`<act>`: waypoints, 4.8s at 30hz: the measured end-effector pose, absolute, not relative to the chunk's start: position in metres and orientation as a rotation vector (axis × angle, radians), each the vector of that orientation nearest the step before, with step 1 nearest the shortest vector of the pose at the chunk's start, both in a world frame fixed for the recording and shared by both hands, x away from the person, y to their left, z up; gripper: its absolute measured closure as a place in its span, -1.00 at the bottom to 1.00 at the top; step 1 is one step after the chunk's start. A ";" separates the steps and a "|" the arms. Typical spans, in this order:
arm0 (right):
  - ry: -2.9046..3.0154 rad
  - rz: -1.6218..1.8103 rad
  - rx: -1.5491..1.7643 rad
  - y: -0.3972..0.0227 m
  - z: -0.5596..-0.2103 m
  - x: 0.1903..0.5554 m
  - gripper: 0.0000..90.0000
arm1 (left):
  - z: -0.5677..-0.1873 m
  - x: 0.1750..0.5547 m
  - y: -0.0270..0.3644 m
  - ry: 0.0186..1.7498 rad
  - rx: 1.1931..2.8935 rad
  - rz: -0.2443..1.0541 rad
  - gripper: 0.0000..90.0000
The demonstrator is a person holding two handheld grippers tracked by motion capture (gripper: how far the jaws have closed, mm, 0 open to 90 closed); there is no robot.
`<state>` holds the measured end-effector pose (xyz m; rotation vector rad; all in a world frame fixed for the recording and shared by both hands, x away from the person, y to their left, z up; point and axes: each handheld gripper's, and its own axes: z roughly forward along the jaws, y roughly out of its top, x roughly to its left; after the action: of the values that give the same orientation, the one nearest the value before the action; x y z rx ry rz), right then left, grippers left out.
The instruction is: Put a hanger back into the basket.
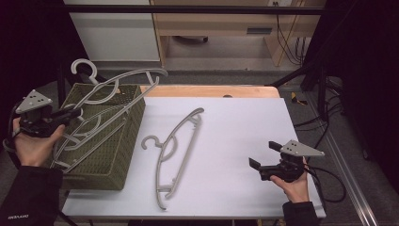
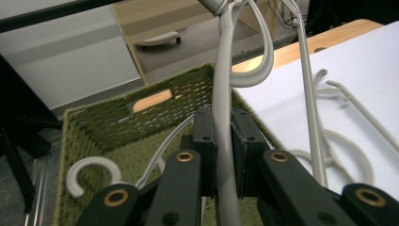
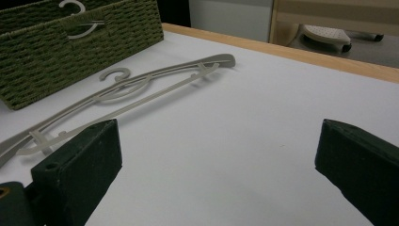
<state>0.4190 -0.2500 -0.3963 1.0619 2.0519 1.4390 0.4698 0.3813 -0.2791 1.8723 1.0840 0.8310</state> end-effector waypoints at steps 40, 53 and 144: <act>2.064 1.423 1.074 -0.248 -0.400 0.422 -0.97 | -0.344 0.482 0.452 1.276 1.977 0.833 0.81; 2.067 1.422 1.073 -0.248 -0.400 0.422 -0.97 | -0.352 0.502 0.431 1.303 2.086 0.884 0.81; 2.038 1.452 1.064 -0.250 -0.397 0.416 -0.99 | -0.461 0.439 0.201 1.104 2.083 0.405 0.05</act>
<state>0.4162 -0.2496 -0.3966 1.0641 2.0384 1.4516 0.4392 0.2014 -0.4607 2.0834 1.1036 0.4045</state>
